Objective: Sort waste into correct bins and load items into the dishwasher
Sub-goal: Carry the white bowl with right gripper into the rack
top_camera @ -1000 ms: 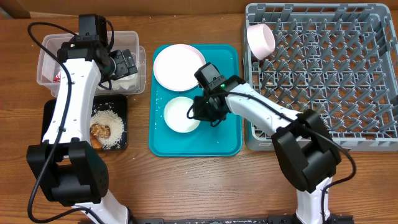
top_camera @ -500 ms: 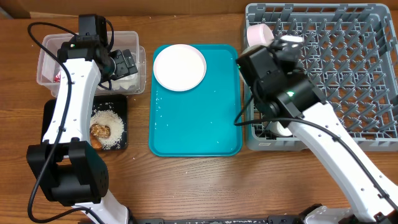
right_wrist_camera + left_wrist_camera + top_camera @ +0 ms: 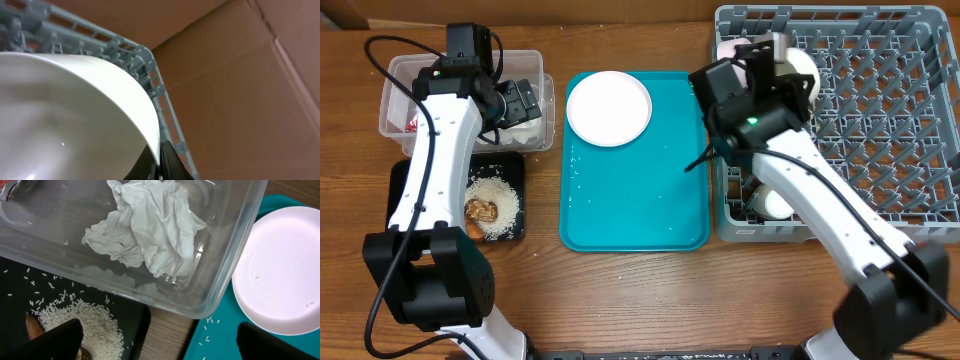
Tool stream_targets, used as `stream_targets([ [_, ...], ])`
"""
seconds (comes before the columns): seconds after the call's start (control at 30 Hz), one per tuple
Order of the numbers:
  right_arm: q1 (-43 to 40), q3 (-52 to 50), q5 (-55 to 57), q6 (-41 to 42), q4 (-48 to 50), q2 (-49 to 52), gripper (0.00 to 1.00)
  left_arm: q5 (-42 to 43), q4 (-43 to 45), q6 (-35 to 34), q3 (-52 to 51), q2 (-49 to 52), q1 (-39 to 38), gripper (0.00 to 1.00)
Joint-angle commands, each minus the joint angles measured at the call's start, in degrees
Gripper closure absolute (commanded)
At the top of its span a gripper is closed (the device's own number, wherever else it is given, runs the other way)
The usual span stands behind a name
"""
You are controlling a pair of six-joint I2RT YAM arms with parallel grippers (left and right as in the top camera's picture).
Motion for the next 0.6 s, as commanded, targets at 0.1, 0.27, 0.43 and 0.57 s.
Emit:
stream_targets([
  [0.1, -0.1, -0.2, 4.2, -8.6, 1.2, 5.7, 0.96, -0.7, 0.2, 1.0, 1.0, -0.4, 0.1, 0.00],
  [0.27, -0.8, -0.3, 4.6, -8.6, 5.2, 8.2, 0.96, -0.7, 0.2, 1.0, 1.0, -0.4, 0.1, 0.00],
  [0.43, -1.5, -0.3, 4.6, -8.6, 9.3, 9.6, 0.96, -0.7, 0.2, 1.0, 1.0, -0.4, 0.1, 0.00],
  [0.57, -1.9, -0.3, 4.6, -8.6, 8.8, 11.7, 0.96, -0.7, 0.2, 0.9, 1.0, -0.4, 0.1, 0.00],
])
